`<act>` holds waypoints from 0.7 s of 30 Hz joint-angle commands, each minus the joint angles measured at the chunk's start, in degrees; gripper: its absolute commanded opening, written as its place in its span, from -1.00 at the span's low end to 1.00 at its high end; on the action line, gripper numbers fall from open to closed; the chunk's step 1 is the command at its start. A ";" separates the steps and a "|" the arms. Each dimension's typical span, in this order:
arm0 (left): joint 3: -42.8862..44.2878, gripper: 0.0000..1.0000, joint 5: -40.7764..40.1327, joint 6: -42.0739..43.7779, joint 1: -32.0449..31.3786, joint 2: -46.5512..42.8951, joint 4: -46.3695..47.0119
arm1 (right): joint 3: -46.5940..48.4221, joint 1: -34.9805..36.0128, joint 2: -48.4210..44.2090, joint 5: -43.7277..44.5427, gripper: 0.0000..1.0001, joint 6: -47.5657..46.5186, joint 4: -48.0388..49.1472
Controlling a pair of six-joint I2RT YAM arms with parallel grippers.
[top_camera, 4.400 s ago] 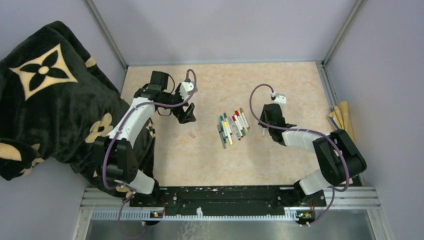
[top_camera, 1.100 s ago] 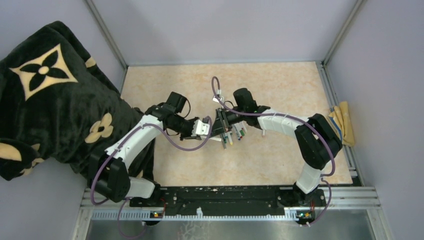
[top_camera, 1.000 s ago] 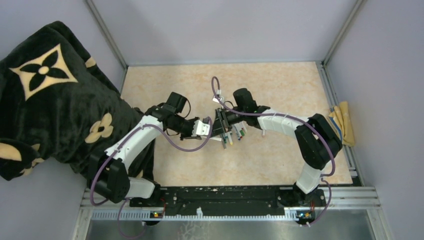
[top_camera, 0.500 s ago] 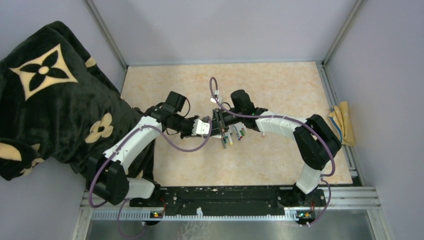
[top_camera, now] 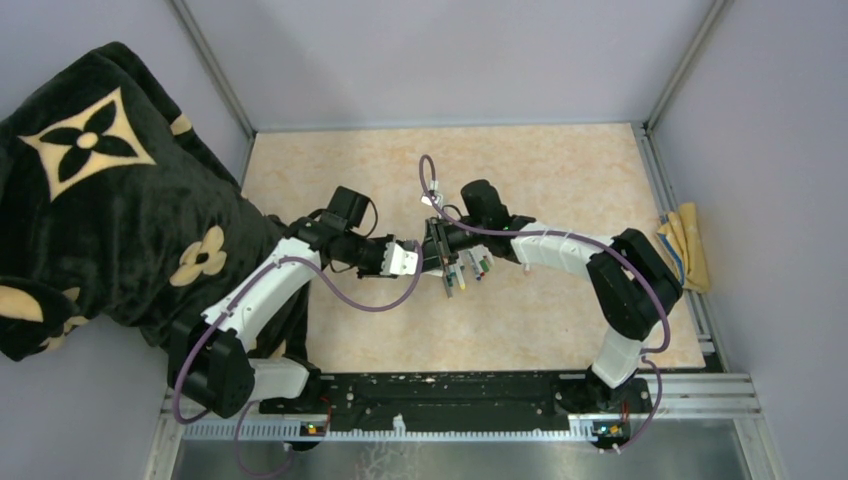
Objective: Open the pen caps
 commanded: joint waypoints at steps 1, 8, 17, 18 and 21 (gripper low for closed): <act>-0.72 -0.41 -1.00 1.30 -0.48 -0.32 0.92 | 1.26 0.13 -1.16 -0.14 -1.00 -0.52 1.06; -1.03 -1.00 -3.00 0.78 -0.51 -0.08 3.05 | 1.55 0.02 -1.11 -0.73 -1.00 -1.44 -1.13; -4.29 -1.00 -13.01 2.38 0.18 1.21 7.78 | -4.66 -2.91 -8.11 -0.72 -1.00 -3.60 -4.40; -4.40 -1.00 -13.09 2.60 0.61 1.39 8.05 | -5.89 -3.56 -9.23 -0.72 -1.00 -3.68 -4.45; -4.35 -1.00 -13.36 3.44 1.97 2.23 9.34 | -8.95 -5.39 -12.36 -1.08 -1.00 -4.03 -4.93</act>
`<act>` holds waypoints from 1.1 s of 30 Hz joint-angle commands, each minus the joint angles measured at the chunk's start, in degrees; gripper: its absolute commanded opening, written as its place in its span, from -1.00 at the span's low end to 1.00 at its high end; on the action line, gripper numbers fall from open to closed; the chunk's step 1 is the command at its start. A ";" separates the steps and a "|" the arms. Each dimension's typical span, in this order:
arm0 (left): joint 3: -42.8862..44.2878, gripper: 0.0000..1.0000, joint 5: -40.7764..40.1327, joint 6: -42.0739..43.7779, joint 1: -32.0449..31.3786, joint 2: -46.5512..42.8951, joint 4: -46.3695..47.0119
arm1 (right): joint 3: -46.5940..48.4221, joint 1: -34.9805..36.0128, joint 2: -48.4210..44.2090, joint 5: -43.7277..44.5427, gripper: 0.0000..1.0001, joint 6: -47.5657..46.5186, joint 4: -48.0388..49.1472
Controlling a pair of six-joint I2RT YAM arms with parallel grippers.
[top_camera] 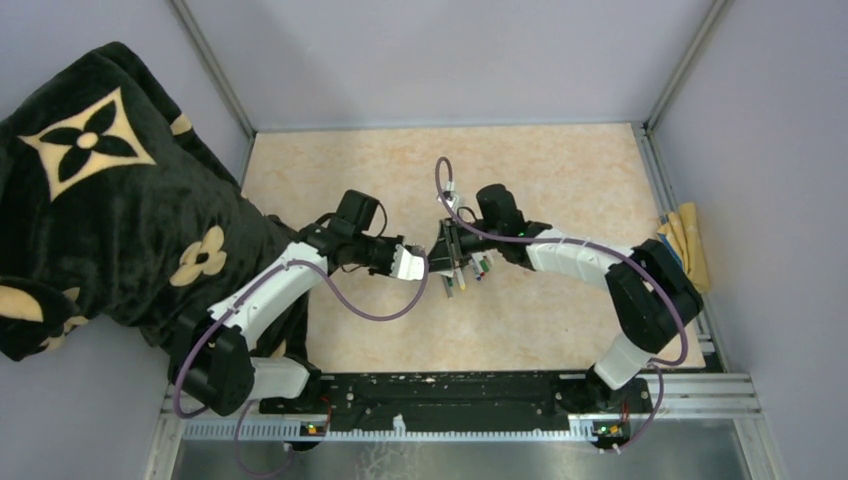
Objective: Open the pen caps
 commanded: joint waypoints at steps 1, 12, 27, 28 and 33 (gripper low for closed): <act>-1.02 -1.00 -10.82 2.19 4.36 2.15 0.47 | -4.74 -3.91 -8.82 -5.21 -1.00 -1.66 -4.79; 2.55 -1.00 -11.22 4.59 9.29 7.20 -0.18 | -8.27 -5.51 -14.89 -4.21 -1.00 -6.06 -12.55; 2.47 -0.79 -1.68 -12.03 9.90 15.78 5.90 | -9.66 -6.65 -20.73 54.75 -1.00 -4.33 -14.36; 2.89 -0.73 -1.80 -12.91 9.90 17.15 6.19 | -10.11 -6.66 -20.08 57.26 -1.00 -4.38 -12.93; 3.35 -0.48 -2.89 -15.52 9.93 19.81 9.64 | -10.85 -6.70 -14.17 64.01 -1.00 -5.28 -8.62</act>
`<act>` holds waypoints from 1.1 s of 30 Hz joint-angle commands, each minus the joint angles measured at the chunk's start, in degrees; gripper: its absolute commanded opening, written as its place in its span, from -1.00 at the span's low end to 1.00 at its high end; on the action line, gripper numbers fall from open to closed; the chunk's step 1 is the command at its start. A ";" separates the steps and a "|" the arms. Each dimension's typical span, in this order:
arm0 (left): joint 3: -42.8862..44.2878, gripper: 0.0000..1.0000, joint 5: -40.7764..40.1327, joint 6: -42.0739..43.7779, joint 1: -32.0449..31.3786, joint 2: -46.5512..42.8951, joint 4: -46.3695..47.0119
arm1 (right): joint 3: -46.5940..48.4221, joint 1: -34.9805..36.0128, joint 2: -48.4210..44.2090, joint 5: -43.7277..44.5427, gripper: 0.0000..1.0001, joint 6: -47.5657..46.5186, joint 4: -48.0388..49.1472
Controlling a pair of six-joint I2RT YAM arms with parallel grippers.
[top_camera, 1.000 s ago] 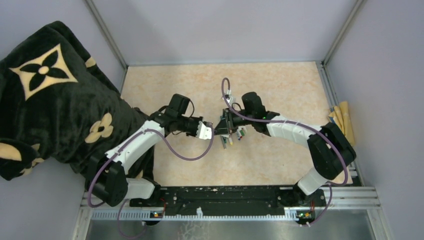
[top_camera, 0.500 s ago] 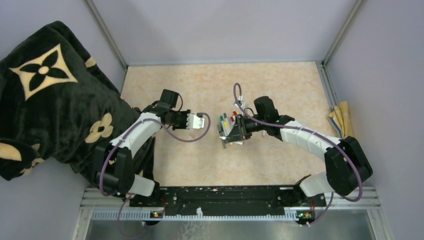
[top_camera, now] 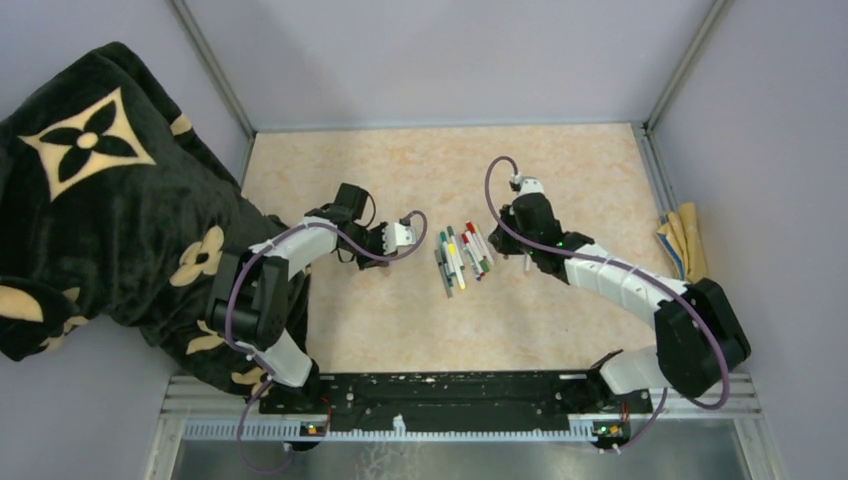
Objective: Open the pen caps
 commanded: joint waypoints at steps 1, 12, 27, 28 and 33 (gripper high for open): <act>1.06 -0.44 0.86 -4.58 -0.17 1.27 4.59 | -0.80 -0.44 5.33 12.97 -1.00 -0.69 5.20; -0.90 -0.20 -0.61 -5.03 -0.19 2.28 6.11 | -2.74 -2.99 11.89 17.17 -1.00 0.68 8.83; 5.48 0.02 3.38 -7.52 0.67 -0.74 -3.21 | -4.58 -3.02 13.69 17.35 -0.51 1.06 8.44; 5.88 0.07 3.84 -7.81 1.06 -1.41 -3.67 | -4.60 -3.03 13.31 17.27 -0.44 0.99 8.34; 9.35 0.34 6.43 -11.52 4.37 -3.51 -7.01 | -3.43 -3.00 10.07 16.85 -0.28 0.14 7.03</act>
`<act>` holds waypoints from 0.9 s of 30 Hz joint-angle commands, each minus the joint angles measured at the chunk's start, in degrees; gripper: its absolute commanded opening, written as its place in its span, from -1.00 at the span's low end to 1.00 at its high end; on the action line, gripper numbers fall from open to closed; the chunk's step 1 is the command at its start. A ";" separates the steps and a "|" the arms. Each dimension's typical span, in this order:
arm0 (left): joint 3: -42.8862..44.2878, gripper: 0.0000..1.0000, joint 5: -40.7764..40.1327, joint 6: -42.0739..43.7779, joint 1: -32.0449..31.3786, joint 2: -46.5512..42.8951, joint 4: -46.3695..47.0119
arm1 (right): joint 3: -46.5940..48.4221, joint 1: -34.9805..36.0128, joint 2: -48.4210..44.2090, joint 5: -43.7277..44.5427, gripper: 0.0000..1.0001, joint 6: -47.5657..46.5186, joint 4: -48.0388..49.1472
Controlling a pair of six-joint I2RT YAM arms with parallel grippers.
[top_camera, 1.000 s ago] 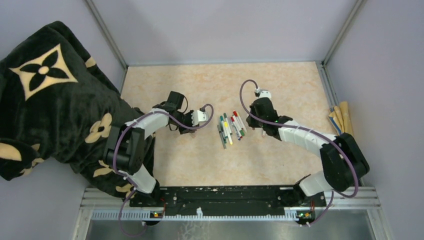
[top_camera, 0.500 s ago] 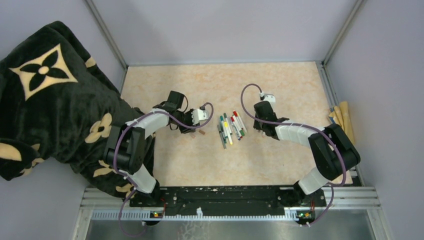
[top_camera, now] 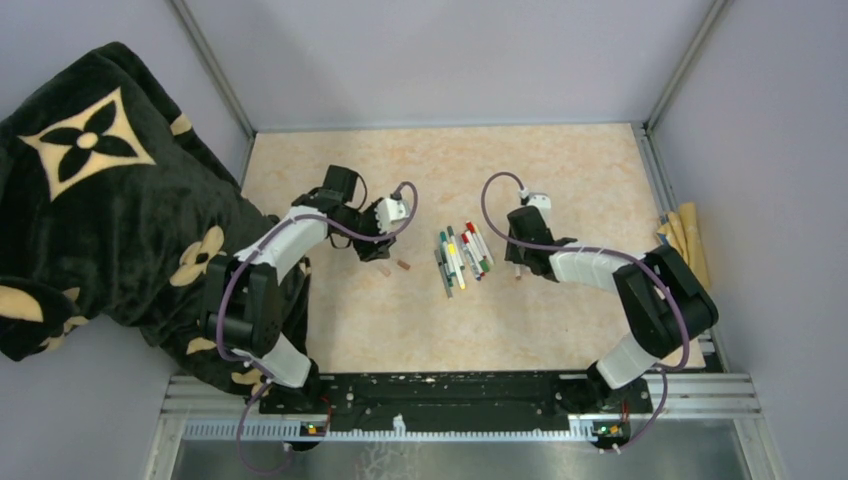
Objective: Open the pen caps
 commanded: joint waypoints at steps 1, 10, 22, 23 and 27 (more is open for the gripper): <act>4.59 0.39 4.51 -4.76 3.52 -2.93 -4.42 | 1.34 -0.14 -4.74 0.46 -0.28 -0.55 -0.42; 16.09 0.76 6.31 -16.11 12.92 -5.51 -7.22 | 6.93 1.68 -8.16 -5.74 -0.32 -2.98 -2.12; 5.95 0.97 6.33 -21.89 15.92 -18.26 1.77 | 14.97 3.43 6.71 -11.67 -0.72 -6.93 -2.53; 5.65 0.98 6.81 -21.56 15.92 -18.17 1.07 | 15.41 3.40 7.70 -11.92 -0.73 -7.06 -2.73; 4.83 0.97 7.69 -20.94 15.87 -18.04 -0.05 | 15.70 3.46 9.90 -12.55 -0.75 -7.39 -2.49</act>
